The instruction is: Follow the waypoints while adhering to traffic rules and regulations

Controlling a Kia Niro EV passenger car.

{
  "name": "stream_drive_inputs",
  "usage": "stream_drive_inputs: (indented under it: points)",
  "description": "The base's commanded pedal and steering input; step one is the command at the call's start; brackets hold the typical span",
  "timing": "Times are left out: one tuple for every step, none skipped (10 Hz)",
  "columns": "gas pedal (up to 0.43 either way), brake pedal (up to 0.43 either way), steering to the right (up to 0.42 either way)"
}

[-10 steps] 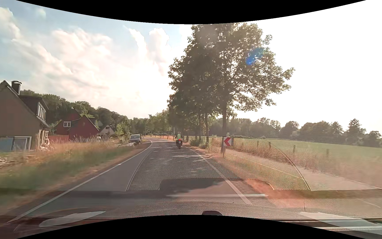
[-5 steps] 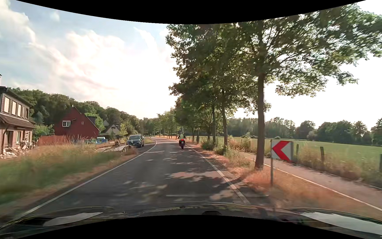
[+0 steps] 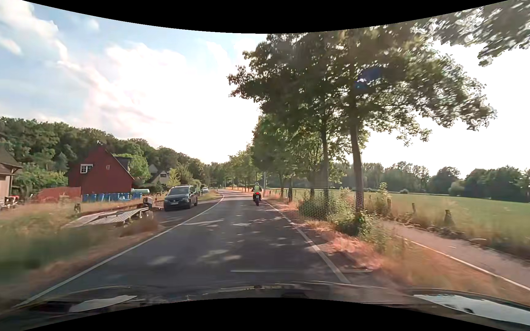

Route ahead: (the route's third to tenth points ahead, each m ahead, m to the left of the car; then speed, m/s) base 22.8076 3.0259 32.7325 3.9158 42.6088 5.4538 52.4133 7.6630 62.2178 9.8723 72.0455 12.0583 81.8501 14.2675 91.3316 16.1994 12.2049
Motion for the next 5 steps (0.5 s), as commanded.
stream_drive_inputs:
  points:
    - [0.157, 0.000, -0.034]
    - [0.157, 0.000, -0.034]
    - [0.157, 0.000, -0.033]
    - [0.157, 0.000, -0.032]
    - [0.157, 0.000, -0.031]
